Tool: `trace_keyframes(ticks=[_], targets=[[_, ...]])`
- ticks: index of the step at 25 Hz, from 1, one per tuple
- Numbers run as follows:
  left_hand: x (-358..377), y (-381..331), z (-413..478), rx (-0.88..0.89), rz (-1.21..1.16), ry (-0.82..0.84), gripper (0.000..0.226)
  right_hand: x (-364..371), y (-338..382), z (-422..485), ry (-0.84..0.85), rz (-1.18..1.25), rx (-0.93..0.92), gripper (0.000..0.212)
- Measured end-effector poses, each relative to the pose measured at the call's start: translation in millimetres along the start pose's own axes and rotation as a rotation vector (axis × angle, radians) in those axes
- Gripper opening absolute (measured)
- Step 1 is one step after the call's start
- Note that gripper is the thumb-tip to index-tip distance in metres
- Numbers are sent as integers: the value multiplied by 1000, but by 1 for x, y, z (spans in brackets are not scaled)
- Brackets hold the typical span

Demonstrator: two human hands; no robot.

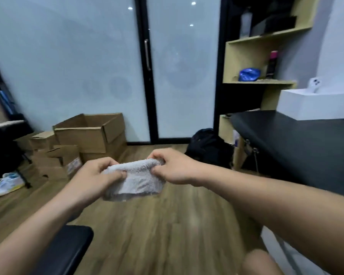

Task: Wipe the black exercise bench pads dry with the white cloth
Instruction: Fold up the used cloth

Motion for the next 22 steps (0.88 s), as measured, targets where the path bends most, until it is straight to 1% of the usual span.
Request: trace_keyframes(ticks=[2,4,7,8,10,11,13,16,18,19,20,21,22], targets=[[65,-21,28,-9,-187,101,10,-46,-53,-8,-145,105,140,20],[140,-47,44,-77,-426,212,11,-100,-108,-23,-303,106,256,25],[250,-92,53,-169,-662,400,22,-187,-178,-58,-468,-36,427,34],[288,-109,50,-187,-709,470,26,-217,-198,-75,-491,-92,479,35],[348,-140,39,-169,-710,569,33,-265,-231,-108,-477,-226,611,37],[378,-155,28,-147,-687,627,35,-287,-247,-128,-468,-296,688,37],[431,-177,3,-103,-641,728,38,-319,-274,-167,-487,-336,823,35],[482,-196,-23,-11,-518,737,43,-333,-310,-218,-456,-392,999,33],[495,-204,-33,24,-419,726,40,-329,-326,-240,-453,-433,1050,33],[495,-208,-37,65,-321,708,39,-326,-329,-246,-460,-465,1053,34],[491,-211,-38,156,-153,672,41,-326,-328,-248,-439,-562,1048,37],[482,-215,-37,280,39,620,48,-328,-325,-246,-386,-726,1031,43],[473,-217,-31,382,175,573,55,-333,-317,-241,-351,-859,998,48]])
Point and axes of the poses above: each hand's wrist, its own z-axis towards the middle knuckle, its own x-axis out of the palm, y = z × x, the point moved 6 cm from there along z, towards the middle knuckle, and after that the axes turned 6 degrees about -y, right-handed, at the moved point
